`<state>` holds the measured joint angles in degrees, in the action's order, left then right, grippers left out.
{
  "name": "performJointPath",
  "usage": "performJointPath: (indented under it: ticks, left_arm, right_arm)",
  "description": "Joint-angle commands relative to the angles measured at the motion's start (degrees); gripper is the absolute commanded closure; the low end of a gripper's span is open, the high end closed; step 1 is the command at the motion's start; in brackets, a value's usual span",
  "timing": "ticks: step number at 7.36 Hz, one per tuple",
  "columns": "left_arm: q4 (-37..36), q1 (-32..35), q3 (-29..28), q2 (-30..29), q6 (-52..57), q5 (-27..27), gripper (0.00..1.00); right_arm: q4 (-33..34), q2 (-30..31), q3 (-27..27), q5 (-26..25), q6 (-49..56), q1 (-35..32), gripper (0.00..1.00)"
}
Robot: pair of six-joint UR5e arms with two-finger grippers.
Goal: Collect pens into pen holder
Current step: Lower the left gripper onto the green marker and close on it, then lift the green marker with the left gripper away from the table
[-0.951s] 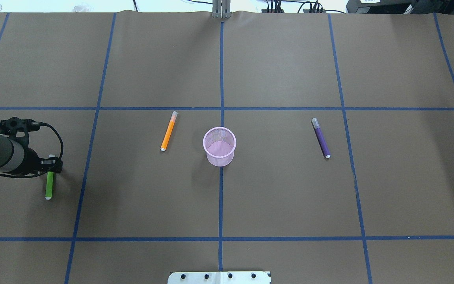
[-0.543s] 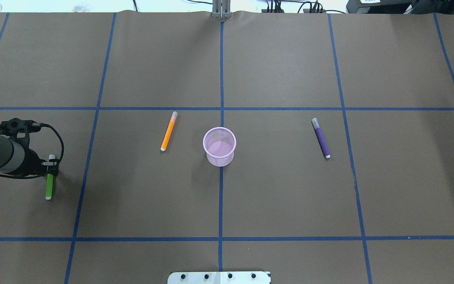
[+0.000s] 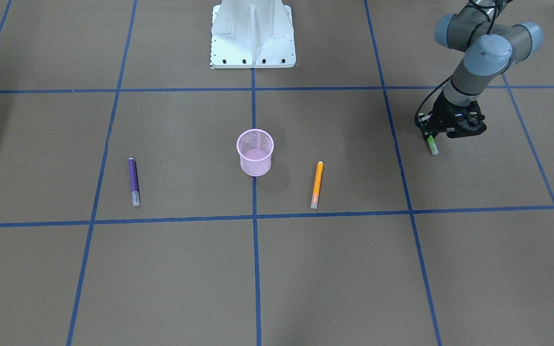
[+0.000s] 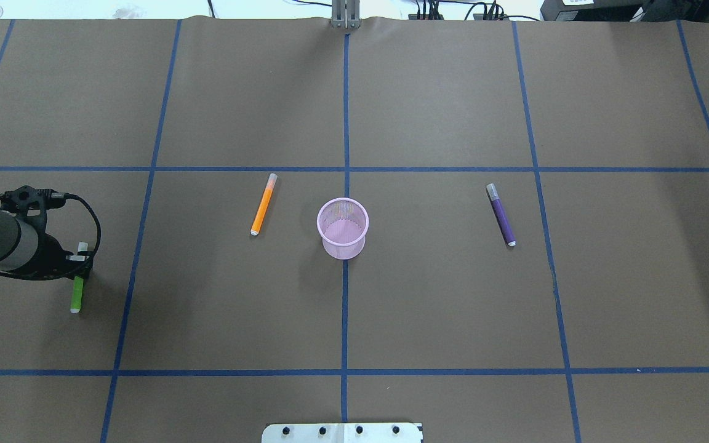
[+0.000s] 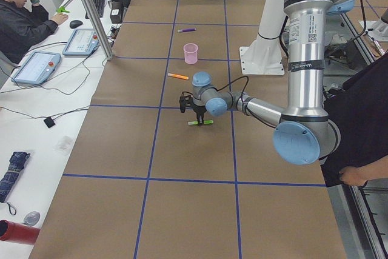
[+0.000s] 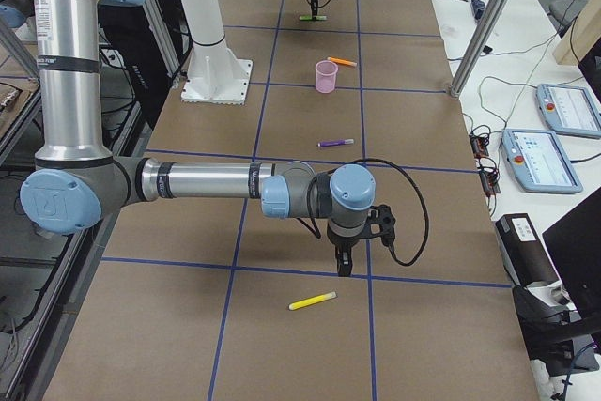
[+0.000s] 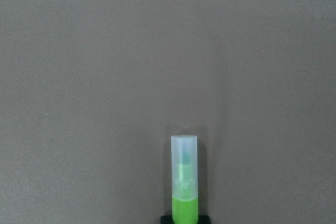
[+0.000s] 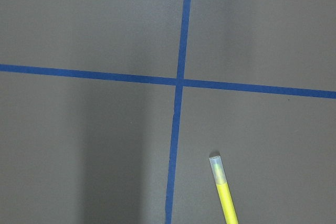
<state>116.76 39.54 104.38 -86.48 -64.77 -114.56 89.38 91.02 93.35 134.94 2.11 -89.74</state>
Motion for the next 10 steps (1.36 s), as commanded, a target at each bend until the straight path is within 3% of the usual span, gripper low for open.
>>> performJointPath:
  ticks: [1,5,6,10]
  left_arm:
    - [-0.6,2.7,2.7,0.2,0.0,-2.0,1.0]
    - [-0.5,11.3,8.8,-2.8,-4.5,-0.3,1.0]
    - [-0.6,11.6,8.8,-6.4,-6.7,5.5,1.0]
    - [-2.1,9.3,8.0,-20.3,-19.1,16.9,1.0]
  right_arm:
    - [0.0,-0.5,0.0,0.0,0.0,0.0,0.0]
    - [-0.1,-0.9,-0.7,-0.3,0.0,2.4,0.0]
    - [-0.1,-0.9,-0.8,-0.5,0.3,3.2,0.0]
    - [-3.0,-0.5,-2.2,-2.5,0.5,3.3,0.0]
